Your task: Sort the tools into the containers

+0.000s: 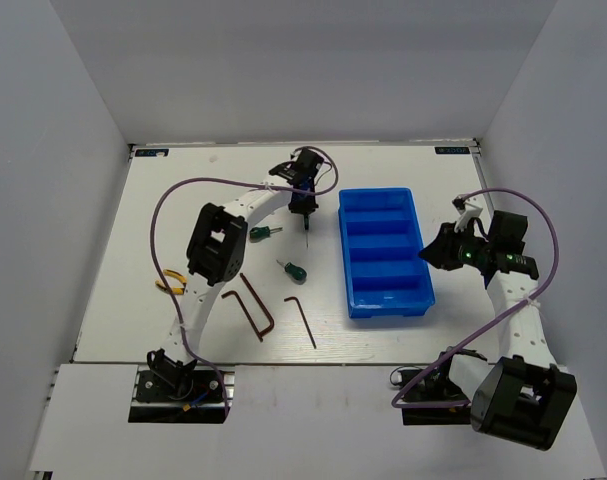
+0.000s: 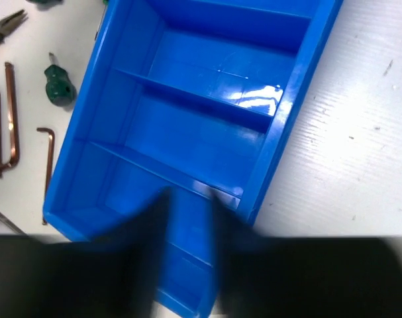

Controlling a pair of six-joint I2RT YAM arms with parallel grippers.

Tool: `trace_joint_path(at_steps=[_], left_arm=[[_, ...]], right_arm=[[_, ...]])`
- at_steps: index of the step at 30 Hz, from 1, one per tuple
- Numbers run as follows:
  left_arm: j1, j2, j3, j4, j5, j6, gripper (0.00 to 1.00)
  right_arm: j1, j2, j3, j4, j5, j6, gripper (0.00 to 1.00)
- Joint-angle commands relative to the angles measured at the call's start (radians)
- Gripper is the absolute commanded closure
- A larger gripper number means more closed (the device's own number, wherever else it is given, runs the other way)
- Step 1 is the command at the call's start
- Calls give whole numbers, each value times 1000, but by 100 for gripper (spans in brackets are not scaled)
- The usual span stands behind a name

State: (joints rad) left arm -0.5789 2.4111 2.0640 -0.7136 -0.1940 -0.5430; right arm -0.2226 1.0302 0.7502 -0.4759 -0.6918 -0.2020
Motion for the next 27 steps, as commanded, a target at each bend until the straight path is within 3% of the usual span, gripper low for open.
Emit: trace_joint_path(at_steps=[1,2,3,6,9,12,13,15,16,17,19,20,24,27], left_arm=[[1,-231,-36,81,38,64,100],[1,-265,-74,129,28,86,100],[-10,-298,-99,156,28,112,100],[-19,-400,-177,264,54,204,100],[-19,-454,-228,360,122,264,100],[-19,-477,-324,550,452,347,100],[-19,-477,-324,590,541,365,100],[-19,-442,-324,678,759,365,100],[-19,-425,-324,777,810,365,100],[-19,-396,-324,831,850,351,100],[-32,-377,-324,993,922,342,100],[-32,-350,-324,1029,941,342,100],[-41,-239,-181,1022,1028,403,100],[-50,-212,-170,1022,1039,460,100]], right_arm=[[-9,-21,29,-10,-48,-4,88],[-11,-21,28,-12,-51,-4,98],[-9,-19,28,-10,-52,-4,100],[-11,-10,31,-13,-58,-7,100],[-11,-4,32,-12,-58,-2,89],[-12,-2,35,-24,-74,-11,23],[-14,-2,35,-27,-98,-20,10],[-14,-1,38,-43,-121,-45,10],[-14,-1,38,-52,-158,-57,18],[-14,-1,37,-53,-169,-60,46],[-17,-4,38,-59,-205,-79,75],[-21,-2,38,-69,-216,-89,100],[-32,-10,34,-89,-338,-180,100],[-41,-16,23,-89,-376,-218,100]])
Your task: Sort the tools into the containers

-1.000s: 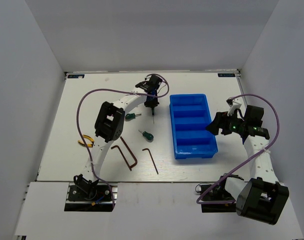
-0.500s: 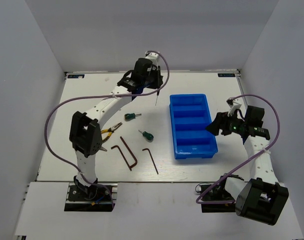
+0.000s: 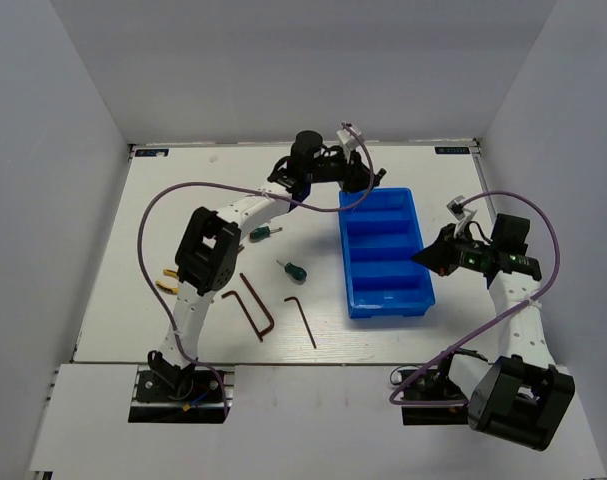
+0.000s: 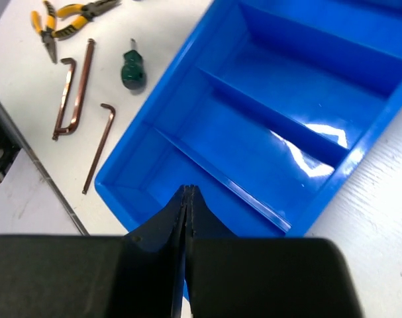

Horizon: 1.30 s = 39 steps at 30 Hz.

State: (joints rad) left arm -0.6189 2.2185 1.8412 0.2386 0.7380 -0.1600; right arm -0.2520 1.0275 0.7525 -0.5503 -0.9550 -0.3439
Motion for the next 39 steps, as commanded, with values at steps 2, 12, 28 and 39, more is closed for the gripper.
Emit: trace_joint_path(at_steps=[2,12,28,39], left_arm=[[-21,-19,9,138,94,147,100],[-41,93,75,102,-48,326,100],[-59,193,139,-44,-189,431,83],[-68,75,81,-32,-198,407,32]], right_arm=[[-15,-14,22,-13,-131,-81,100],[-29,-14,24,-37,-186,-121,92],[-52,-9,39,-85,-219,-156,60],[-73,-1,36,-71,-220,-135,53]])
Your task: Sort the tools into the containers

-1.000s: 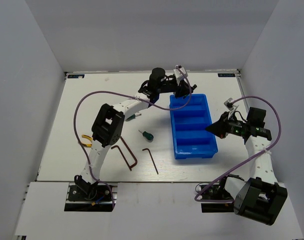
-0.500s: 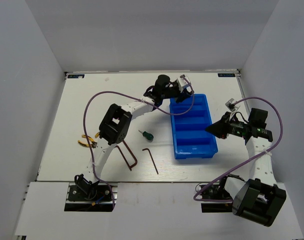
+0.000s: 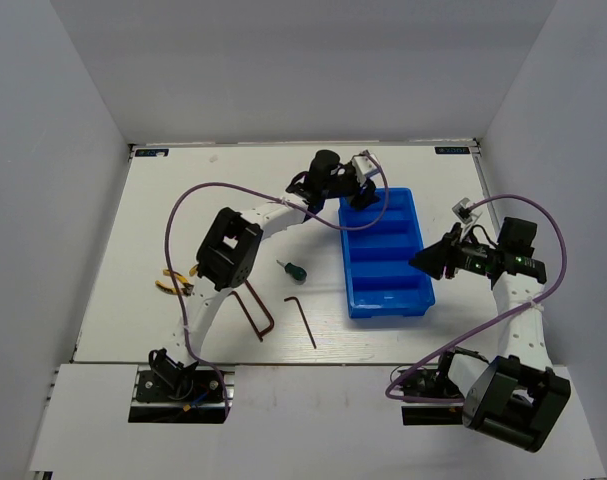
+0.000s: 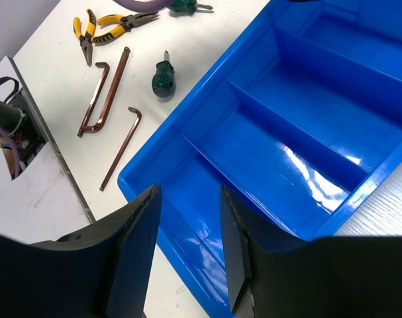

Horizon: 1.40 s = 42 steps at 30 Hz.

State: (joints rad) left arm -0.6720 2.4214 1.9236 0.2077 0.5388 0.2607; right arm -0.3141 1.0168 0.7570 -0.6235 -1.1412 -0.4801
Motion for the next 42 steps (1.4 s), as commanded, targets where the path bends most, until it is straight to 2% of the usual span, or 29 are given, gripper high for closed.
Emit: trace_joint_path(at_steps=[1,2,3,5,6,8,9,10,11,12,13,14,15,16,18,19,20,21,22,23,24,25,26,28,31,33,34,36,42], left_arm=[[-15,-148,-27,12,1,-37,33],[-15,-201,-44,31,1,-55,37],[-15,-237,-66,32,-22,-78,61],[-15,-315,-145,32,-81,-164,96],[-15,-402,-197,-32,-194,-199,100],[-15,-488,-257,-126,-343,-309,100],[-15,-575,-334,-225,-516,-348,100],[-2,-614,-371,-304,-645,-412,100],[11,-674,-420,-503,-909,-612,72],[11,-674,-448,-568,-977,-665,72],[24,-714,-472,-623,-1025,-690,34],[25,-731,-497,-667,-1051,-699,25],[38,-748,-561,-686,-1051,-689,20],[38,-763,-593,-686,-1033,-661,11],[72,-788,-659,-676,-927,-499,9],[72,-788,-673,-650,-890,-432,11],[83,-788,-687,-639,-801,-369,15],[103,-770,-687,-639,-739,-266,19],[115,-736,-655,-690,-690,-229,24],[127,-687,-561,-749,-677,-206,40],[149,-629,-504,-815,-677,-177,51],[158,-523,-455,-874,-706,-138,64],[158,-490,-398,-939,-741,-124,79],[181,-479,-411,-915,-732,-98,78],[190,-519,-453,-840,-732,-80,62],[202,-500,-440,-861,-741,-54,53],[203,-487,-422,-875,-766,-42,51],[213,-487,-422,-886,-735,-32,41],[213,-489,-434,-857,-703,-9,40]], right_arm=[[-10,8,31,1,-34,3,53],[-11,11,31,4,-35,6,53],[-14,12,34,2,-29,14,57],[-19,16,36,5,-16,24,98],[-22,19,39,8,12,37,100],[-25,23,36,19,32,84,100],[-20,29,25,60,50,130,100],[-22,43,31,45,52,161,32],[-19,72,68,-104,43,152,10],[-19,92,68,-105,-4,96,9],[-17,147,187,-284,-23,-52,9],[-19,199,217,-347,-47,-149,9],[-20,225,255,-442,-89,-175,9],[-17,253,264,-467,-94,-198,11],[-13,263,262,-449,-65,-206,54],[-5,250,245,-368,-51,-178,74],[-2,223,217,-331,-13,-125,100],[1,203,202,-300,32,-103,100],[9,156,190,-271,53,-65,100],[12,104,133,-155,93,-10,100],[15,79,114,-118,131,10,85],[17,37,98,-61,144,37,79],[21,7,65,-32,155,52,76],[21,-4,61,-24,156,58,74],[21,32,85,-65,147,37,74],[18,51,100,-96,138,29,74],[20,64,100,-99,136,25,74],[20,69,99,-96,138,21,74],[20,63,90,-84,132,25,74]])
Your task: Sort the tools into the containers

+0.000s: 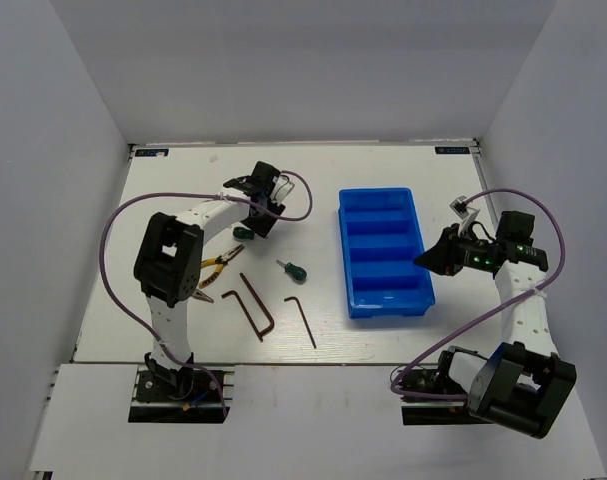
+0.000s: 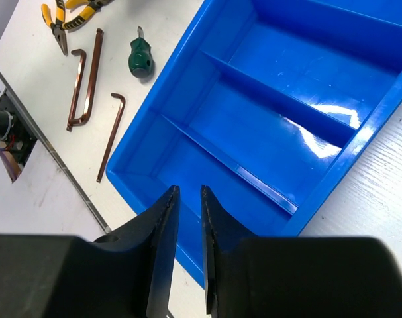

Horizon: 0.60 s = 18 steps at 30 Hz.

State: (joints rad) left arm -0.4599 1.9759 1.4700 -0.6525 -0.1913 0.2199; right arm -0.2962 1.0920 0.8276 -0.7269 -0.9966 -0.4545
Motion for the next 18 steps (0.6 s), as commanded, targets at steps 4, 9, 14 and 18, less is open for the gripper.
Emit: trace_joint_path(at_steps=[4,9,14,18], left_arm=[[-8,-74,-7,17,27,41,37],[-8,-161,-78,60,6,90,37],[-8,-152,-79,28,42,231,22],[-8,-97,-45,1,69,302,20]], right_arm=[[2,-6,21,17,-19,2,74],[0,3,19,20,-28,2,73],[-1,6,18,18,-36,8,73],[0,0,16,20,-48,13,73]])
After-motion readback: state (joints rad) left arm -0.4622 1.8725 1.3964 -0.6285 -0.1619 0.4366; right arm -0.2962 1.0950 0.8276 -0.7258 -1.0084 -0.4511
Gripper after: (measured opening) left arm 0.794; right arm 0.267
